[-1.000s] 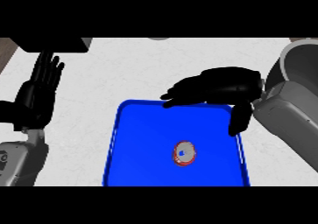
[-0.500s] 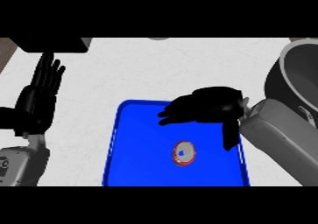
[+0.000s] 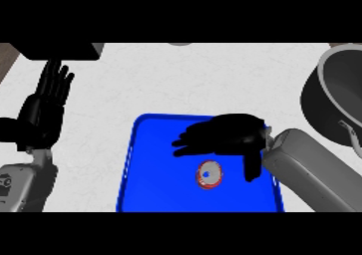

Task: Pick the can from the tray and place it in the pot

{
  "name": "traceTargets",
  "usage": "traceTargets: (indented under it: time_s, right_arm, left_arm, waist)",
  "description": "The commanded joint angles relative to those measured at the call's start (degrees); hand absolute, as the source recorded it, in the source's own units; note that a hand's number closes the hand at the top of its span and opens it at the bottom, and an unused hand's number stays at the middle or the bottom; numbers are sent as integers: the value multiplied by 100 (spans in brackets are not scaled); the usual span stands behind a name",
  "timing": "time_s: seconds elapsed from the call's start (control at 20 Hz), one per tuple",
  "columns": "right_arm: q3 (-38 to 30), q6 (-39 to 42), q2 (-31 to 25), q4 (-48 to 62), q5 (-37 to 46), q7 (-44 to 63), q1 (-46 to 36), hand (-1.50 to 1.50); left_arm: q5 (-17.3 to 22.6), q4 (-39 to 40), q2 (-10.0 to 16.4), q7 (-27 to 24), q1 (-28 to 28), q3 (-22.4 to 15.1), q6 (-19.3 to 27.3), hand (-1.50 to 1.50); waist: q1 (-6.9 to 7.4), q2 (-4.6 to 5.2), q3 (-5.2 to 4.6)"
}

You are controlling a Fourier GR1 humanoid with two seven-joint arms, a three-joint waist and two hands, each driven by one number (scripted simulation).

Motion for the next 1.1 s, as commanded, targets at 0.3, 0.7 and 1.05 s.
traceTargets:
  time_s: [0.3,0.7,1.05]
  right_arm:
    - [-222,-22,622,721,1115,-212,117,-150]
    - [-172,-524,1184,1365,1766,-639,379,-150]
    - [271,-755,1415,1272,2218,-990,861,150]
  left_arm:
    - [-73,321,-165,-102,-187,256,-169,0]
    - [-433,522,-461,-80,-414,56,-27,0]
    - [-428,90,-460,79,-196,172,-18,0]
  waist:
    - [6,6,-1]
    - [-1,11,0]
    - [1,0,1]
